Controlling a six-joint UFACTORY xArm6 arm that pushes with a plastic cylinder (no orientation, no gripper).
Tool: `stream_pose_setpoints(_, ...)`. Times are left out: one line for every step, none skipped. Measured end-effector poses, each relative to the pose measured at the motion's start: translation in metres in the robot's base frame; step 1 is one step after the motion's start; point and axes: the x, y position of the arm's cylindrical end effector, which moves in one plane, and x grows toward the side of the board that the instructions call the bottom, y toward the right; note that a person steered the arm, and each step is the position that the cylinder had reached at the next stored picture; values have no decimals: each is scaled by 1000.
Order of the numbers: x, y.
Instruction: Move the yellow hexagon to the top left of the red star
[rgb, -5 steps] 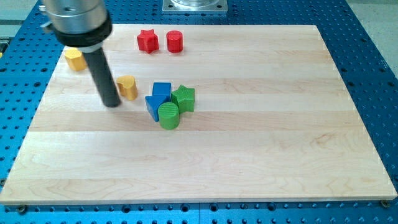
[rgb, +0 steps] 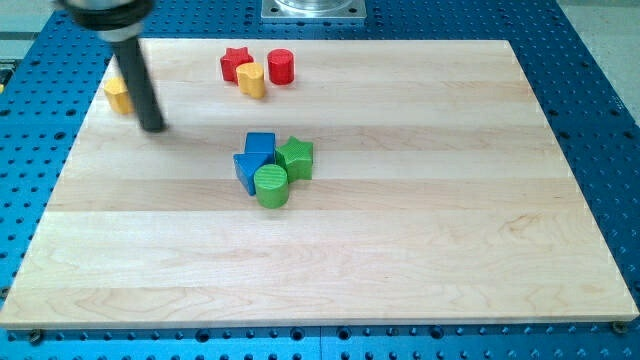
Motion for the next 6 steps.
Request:
stream_pose_setpoints(-35, -35)
stream_pose_setpoints(-55, -45)
stream_pose_setpoints(-81, -5)
stream_pose_setpoints(-94, 53)
stream_pose_setpoints(-136, 10)
stream_pose_setpoints(-142, 38)
